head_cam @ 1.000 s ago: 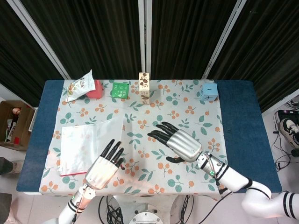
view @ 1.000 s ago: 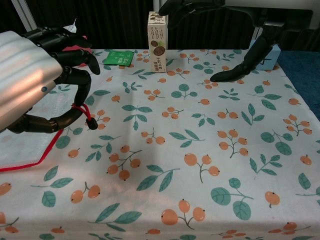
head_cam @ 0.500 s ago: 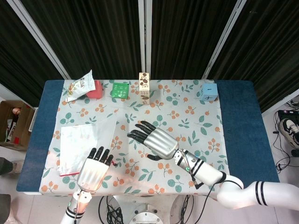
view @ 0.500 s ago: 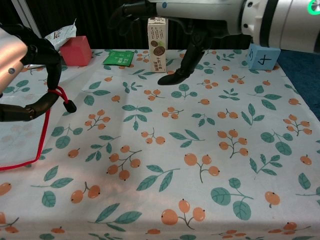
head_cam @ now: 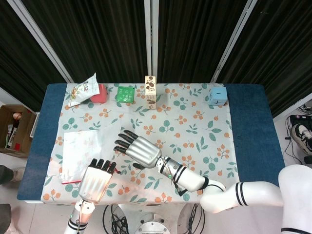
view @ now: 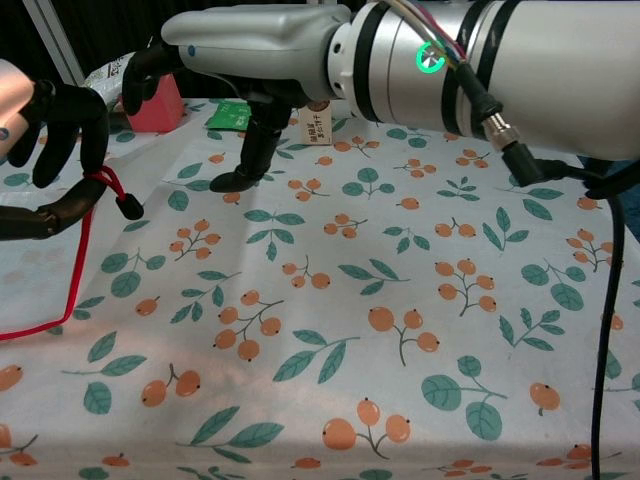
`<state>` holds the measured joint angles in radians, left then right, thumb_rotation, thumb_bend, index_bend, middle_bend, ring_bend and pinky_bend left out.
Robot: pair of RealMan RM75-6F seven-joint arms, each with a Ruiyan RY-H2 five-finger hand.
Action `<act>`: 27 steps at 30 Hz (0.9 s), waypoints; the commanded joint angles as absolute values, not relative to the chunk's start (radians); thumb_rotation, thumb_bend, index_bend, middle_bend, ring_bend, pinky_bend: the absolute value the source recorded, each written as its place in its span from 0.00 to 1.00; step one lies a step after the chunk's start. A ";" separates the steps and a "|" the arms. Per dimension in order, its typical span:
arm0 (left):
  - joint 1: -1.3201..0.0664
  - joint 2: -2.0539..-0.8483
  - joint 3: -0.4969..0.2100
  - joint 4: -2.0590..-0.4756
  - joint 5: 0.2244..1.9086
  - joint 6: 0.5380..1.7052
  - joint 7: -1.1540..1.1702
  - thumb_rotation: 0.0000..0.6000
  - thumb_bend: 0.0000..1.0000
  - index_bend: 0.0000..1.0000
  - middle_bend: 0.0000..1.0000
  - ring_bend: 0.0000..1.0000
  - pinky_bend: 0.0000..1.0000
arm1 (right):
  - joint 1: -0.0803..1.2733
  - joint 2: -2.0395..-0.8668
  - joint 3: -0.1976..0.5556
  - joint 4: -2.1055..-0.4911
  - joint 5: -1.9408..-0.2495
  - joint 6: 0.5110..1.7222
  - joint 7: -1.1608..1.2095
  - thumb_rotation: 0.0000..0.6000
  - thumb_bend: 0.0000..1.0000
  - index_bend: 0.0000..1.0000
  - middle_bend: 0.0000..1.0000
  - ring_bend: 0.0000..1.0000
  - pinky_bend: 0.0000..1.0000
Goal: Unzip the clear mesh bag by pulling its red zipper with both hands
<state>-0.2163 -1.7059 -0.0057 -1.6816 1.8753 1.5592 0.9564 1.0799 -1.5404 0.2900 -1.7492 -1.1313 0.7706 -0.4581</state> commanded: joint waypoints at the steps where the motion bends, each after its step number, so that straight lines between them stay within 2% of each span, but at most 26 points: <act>1: -0.216 -1.707 -0.007 -1.682 1.880 1.555 0.952 1.00 0.39 0.77 0.72 0.67 0.71 | 1.114 -1.574 0.303 -1.716 -1.101 0.768 -0.472 1.00 0.20 0.28 0.15 0.00 0.01; 11: -0.211 -1.721 -0.022 -1.688 1.885 1.538 0.941 1.00 0.39 0.78 0.71 0.67 0.71 | 1.166 -1.671 0.302 -1.629 -1.097 0.786 -0.436 1.00 0.24 0.38 0.20 0.00 0.03; 27: -0.208 -1.727 -0.032 -1.694 1.893 1.513 0.932 1.00 0.39 0.78 0.71 0.66 0.71 | 1.161 -1.681 0.279 -1.600 -1.147 0.809 -0.357 1.00 0.29 0.46 0.24 0.02 0.04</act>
<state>-0.2081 -1.7266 -0.0317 -1.6939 1.8925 1.5133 0.9324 1.1603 -1.6808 0.2798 -1.6009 -1.1464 0.8092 -0.3578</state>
